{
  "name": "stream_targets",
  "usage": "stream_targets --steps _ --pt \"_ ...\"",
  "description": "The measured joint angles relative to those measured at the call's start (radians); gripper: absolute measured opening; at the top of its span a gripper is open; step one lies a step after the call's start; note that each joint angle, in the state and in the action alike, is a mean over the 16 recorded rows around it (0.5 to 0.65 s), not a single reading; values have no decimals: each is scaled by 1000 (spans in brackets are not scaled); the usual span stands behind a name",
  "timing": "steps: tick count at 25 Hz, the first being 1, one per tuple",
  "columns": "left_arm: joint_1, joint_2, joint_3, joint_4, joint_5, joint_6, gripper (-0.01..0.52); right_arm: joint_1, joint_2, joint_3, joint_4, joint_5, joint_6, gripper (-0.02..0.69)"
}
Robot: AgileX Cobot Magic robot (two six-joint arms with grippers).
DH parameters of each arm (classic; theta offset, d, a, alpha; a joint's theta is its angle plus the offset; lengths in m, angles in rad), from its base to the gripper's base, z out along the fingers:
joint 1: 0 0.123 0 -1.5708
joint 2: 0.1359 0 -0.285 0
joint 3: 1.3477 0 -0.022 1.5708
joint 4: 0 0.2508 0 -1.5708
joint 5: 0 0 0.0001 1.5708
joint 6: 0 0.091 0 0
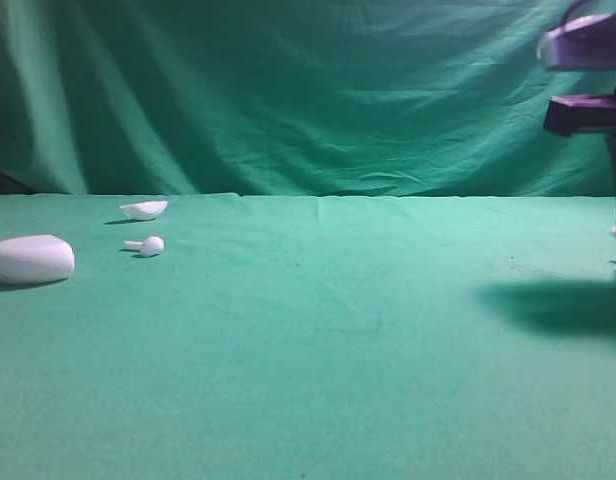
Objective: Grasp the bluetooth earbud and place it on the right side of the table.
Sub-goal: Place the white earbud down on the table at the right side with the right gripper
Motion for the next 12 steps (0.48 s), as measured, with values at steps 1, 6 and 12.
stream_targets --steps 1,6,12 --pt "0 0 0 0 0 0 0 -1 10 7 3 -14 -2 88" --pt "0 0 0 0 0 0 0 -2 49 13 15 -56 -12 88" --pt "0 0 0 0 0 0 0 -2 68 13 18 -78 -15 103"
